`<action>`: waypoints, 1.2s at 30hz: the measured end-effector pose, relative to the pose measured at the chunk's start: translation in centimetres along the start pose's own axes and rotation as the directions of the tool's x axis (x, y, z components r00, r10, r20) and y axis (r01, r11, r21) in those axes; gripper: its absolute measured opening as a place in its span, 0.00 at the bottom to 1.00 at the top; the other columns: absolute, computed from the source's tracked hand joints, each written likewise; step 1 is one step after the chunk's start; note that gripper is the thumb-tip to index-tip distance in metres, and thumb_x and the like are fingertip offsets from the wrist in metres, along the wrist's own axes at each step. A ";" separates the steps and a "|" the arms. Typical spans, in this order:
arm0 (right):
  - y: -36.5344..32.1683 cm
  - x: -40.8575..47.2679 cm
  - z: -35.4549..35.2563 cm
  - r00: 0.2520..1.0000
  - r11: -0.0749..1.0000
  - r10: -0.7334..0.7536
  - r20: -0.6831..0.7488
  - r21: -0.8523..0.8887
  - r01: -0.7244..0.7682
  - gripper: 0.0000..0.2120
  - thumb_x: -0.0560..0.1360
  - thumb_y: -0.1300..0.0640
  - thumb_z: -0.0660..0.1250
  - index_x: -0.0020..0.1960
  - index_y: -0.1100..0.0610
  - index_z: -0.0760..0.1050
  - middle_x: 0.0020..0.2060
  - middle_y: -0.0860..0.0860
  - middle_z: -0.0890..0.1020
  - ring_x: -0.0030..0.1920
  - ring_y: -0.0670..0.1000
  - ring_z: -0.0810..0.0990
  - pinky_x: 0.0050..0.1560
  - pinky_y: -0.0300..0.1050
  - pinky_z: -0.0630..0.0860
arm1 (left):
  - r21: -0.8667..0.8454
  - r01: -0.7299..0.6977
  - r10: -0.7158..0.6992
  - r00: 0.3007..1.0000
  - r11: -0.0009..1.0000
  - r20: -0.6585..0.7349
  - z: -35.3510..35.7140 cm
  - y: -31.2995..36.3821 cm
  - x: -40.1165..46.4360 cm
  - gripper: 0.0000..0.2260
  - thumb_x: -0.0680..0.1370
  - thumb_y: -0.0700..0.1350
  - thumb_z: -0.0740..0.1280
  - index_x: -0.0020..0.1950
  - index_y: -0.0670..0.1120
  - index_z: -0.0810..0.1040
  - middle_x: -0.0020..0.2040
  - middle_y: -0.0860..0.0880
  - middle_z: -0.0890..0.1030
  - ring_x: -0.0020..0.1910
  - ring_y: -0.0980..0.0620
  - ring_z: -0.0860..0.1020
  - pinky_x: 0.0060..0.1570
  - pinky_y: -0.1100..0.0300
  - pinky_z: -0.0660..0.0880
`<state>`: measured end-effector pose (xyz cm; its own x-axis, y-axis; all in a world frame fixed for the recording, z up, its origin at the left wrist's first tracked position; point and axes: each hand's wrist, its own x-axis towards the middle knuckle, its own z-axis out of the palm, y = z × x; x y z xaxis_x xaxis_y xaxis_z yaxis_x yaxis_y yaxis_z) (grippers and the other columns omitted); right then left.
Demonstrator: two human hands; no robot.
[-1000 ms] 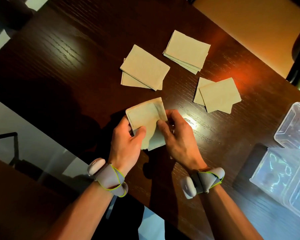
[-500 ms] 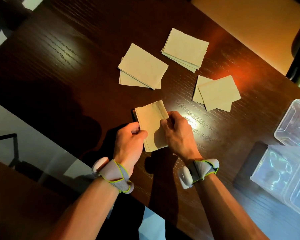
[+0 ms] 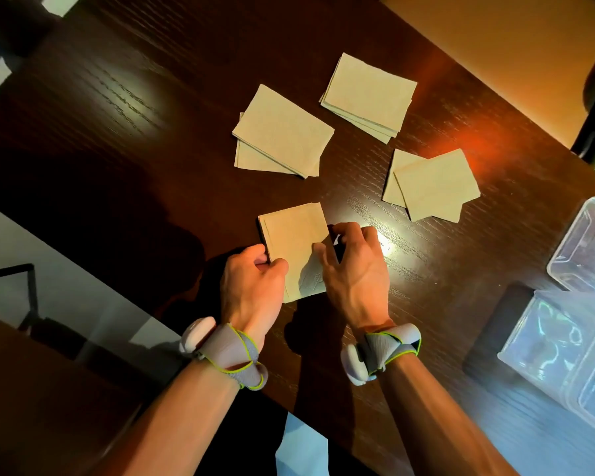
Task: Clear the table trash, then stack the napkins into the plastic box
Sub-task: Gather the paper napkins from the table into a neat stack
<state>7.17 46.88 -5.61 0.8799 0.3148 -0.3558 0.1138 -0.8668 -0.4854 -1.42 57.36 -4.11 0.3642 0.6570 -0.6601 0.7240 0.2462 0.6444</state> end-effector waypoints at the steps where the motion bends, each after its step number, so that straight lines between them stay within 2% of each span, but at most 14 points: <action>1: 0.0 0.0 0.0 1.000 1.000 0.008 -0.009 0.003 -0.008 0.17 0.76 0.44 0.69 0.62 0.50 0.74 0.55 0.51 0.75 0.56 0.56 0.78 0.54 0.58 0.79 | -0.009 0.023 -0.023 1.000 1.000 -0.009 -0.1 0.1 -0.1 0.16 0.66 0.50 0.65 0.50 0.44 0.81 0.37 0.59 0.83 0.41 0.52 0.80 0.41 0.60 0.72; 3: 0.0 0.1 -0.1 1.000 1.000 0.020 -0.002 0.007 -0.020 0.18 0.75 0.43 0.69 0.62 0.49 0.74 0.55 0.51 0.76 0.55 0.56 0.78 0.54 0.58 0.78 | -0.019 0.055 -0.055 0.998 0.998 -0.024 0.0 0.1 -0.2 0.27 0.68 0.50 0.67 0.66 0.43 0.78 0.55 0.51 0.82 0.51 0.50 0.80 0.49 0.59 0.72; 5: -0.1 0.0 0.0 0.999 1.000 0.010 0.031 -0.004 -0.010 0.19 0.75 0.43 0.69 0.63 0.49 0.74 0.55 0.51 0.77 0.55 0.56 0.78 0.54 0.57 0.78 | -0.070 0.081 -0.084 0.996 0.994 -0.029 0.1 0.4 -0.5 0.33 0.67 0.51 0.67 0.71 0.42 0.73 0.62 0.46 0.80 0.57 0.47 0.80 0.54 0.55 0.76; 7: -0.3 -0.2 0.1 0.998 1.000 -0.003 0.055 -0.014 0.004 0.20 0.75 0.44 0.69 0.64 0.49 0.74 0.54 0.51 0.77 0.54 0.56 0.79 0.54 0.57 0.78 | -0.107 0.100 -0.102 0.995 0.989 -0.011 0.4 0.8 -0.6 0.29 0.65 0.50 0.65 0.64 0.40 0.77 0.59 0.43 0.82 0.58 0.41 0.81 0.59 0.46 0.79; 9: -0.5 -0.4 0.3 0.998 1.000 -0.006 0.057 -0.017 0.007 0.19 0.75 0.45 0.69 0.63 0.49 0.74 0.54 0.51 0.77 0.54 0.58 0.79 0.52 0.57 0.79 | -0.098 0.109 -0.110 0.994 0.989 -0.003 0.8 1.5 -0.5 0.13 0.64 0.49 0.65 0.45 0.46 0.79 0.49 0.44 0.84 0.55 0.38 0.82 0.56 0.40 0.79; 10: -0.6 -0.5 0.4 0.998 1.000 -0.005 0.056 -0.019 0.006 0.19 0.74 0.45 0.70 0.63 0.49 0.74 0.54 0.51 0.77 0.54 0.58 0.79 0.52 0.56 0.79 | -0.087 0.109 -0.110 0.994 0.990 -0.003 0.9 1.9 -0.5 0.09 0.64 0.49 0.65 0.42 0.48 0.77 0.46 0.46 0.84 0.52 0.38 0.82 0.54 0.40 0.79; 13: -0.6 -0.6 0.5 0.999 1.000 0.002 0.054 -0.018 -0.001 0.20 0.74 0.46 0.71 0.63 0.49 0.73 0.53 0.52 0.77 0.54 0.58 0.79 0.52 0.56 0.79 | -0.102 0.110 -0.112 0.994 0.989 -0.013 1.5 2.6 -0.2 0.16 0.64 0.47 0.65 0.49 0.43 0.81 0.48 0.44 0.86 0.49 0.41 0.84 0.53 0.43 0.81; 16: -0.3 -0.6 0.3 0.997 1.000 0.013 0.076 0.002 -0.013 0.21 0.74 0.46 0.71 0.65 0.50 0.72 0.54 0.52 0.77 0.55 0.58 0.79 0.54 0.57 0.78 | -0.133 0.114 -0.120 0.992 0.984 -0.031 2.1 2.3 0.2 0.08 0.69 0.41 0.69 0.47 0.45 0.80 0.48 0.43 0.86 0.48 0.42 0.84 0.52 0.44 0.82; 20: 0.4 -0.8 -0.3 0.992 0.996 -0.001 0.129 0.087 -0.010 0.24 0.75 0.48 0.71 0.68 0.52 0.72 0.56 0.53 0.77 0.58 0.58 0.77 0.58 0.57 0.76 | -0.116 0.089 -0.089 0.996 0.989 0.010 2.7 0.9 0.3 0.09 0.71 0.38 0.70 0.48 0.48 0.81 0.42 0.50 0.85 0.46 0.44 0.86 0.43 0.54 0.82; 24: 1.4 -1.1 -1.1 0.988 0.985 -0.030 0.153 0.175 0.003 0.26 0.74 0.48 0.73 0.69 0.53 0.72 0.56 0.53 0.76 0.58 0.56 0.77 0.59 0.57 0.75 | -0.079 -0.008 0.008 1.000 0.997 -0.002 3.1 0.3 -0.9 0.18 0.63 0.43 0.66 0.53 0.52 0.79 0.50 0.47 0.86 0.48 0.45 0.85 0.49 0.46 0.83; 27: 2.4 -1.1 -2.4 0.983 0.962 -0.063 0.174 0.273 0.013 0.32 0.71 0.50 0.76 0.72 0.51 0.69 0.61 0.51 0.76 0.63 0.53 0.75 0.65 0.55 0.73 | -0.118 -0.075 0.074 0.997 0.990 -0.014 3.4 0.0 -1.6 0.18 0.63 0.42 0.66 0.52 0.55 0.77 0.51 0.50 0.85 0.48 0.52 0.85 0.45 0.55 0.83; 30: 3.6 -1.1 -4.3 0.962 0.920 -0.113 0.249 0.393 0.006 0.40 0.71 0.53 0.76 0.78 0.49 0.61 0.70 0.45 0.73 0.72 0.48 0.71 0.74 0.55 0.67 | -0.140 -0.196 0.202 0.979 0.971 0.026 4.0 0.0 -2.4 0.18 0.64 0.40 0.67 0.54 0.48 0.77 0.49 0.50 0.84 0.45 0.62 0.83 0.40 0.68 0.79; 33: 4.2 -0.6 -6.5 0.934 0.820 -0.194 0.299 0.572 -0.013 0.39 0.73 0.65 0.74 0.78 0.53 0.60 0.63 0.38 0.77 0.66 0.38 0.76 0.70 0.42 0.73 | -0.126 -0.344 0.354 0.933 0.930 0.066 4.4 0.8 -3.1 0.15 0.66 0.37 0.69 0.50 0.47 0.75 0.45 0.53 0.81 0.42 0.66 0.81 0.39 0.73 0.75; 36: 4.7 -0.2 -8.6 0.924 0.833 -0.264 0.277 0.548 0.074 0.26 0.76 0.68 0.70 0.71 0.55 0.71 0.56 0.39 0.81 0.58 0.32 0.78 0.60 0.29 0.73 | -0.120 -0.433 0.444 0.891 0.893 0.096 5.0 1.4 -3.3 0.18 0.69 0.31 0.71 0.45 0.53 0.72 0.40 0.60 0.81 0.39 0.68 0.80 0.37 0.75 0.73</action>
<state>11.52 39.43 -0.96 0.6554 0.6269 -0.4213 -0.0928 -0.4867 -0.8686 1.31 52.03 -2.98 0.7024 0.6261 -0.3386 0.4191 0.0207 0.9077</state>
